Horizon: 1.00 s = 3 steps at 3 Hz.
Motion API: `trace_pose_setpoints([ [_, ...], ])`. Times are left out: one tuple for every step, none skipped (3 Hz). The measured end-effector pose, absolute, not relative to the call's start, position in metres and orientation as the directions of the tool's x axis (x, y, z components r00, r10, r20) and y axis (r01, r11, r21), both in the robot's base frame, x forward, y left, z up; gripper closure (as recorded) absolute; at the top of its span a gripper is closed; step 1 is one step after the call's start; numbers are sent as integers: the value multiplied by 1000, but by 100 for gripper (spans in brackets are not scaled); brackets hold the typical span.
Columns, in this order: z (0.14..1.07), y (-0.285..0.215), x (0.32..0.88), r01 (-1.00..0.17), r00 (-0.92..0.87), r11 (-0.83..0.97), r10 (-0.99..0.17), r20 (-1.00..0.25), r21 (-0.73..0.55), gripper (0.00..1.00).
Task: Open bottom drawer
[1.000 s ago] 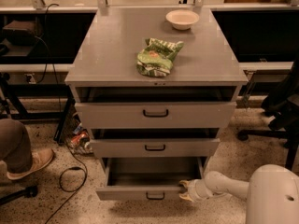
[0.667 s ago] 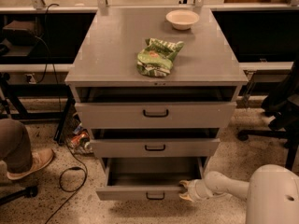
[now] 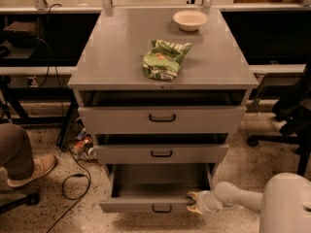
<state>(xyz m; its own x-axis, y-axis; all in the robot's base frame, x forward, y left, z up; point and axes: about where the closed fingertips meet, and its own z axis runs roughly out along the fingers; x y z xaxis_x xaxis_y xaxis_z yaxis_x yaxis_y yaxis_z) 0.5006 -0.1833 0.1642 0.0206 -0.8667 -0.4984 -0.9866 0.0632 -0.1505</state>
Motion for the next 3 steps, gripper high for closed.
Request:
trace_pose_setpoints([
  [157,-185,477,-987,7,75,-860,-510,-141,100],
  [165,-185,477,-987,7,75,-860,-510,-141,100],
  [160,-186,462,-987,-3,84,-856,-517,-134,100],
])
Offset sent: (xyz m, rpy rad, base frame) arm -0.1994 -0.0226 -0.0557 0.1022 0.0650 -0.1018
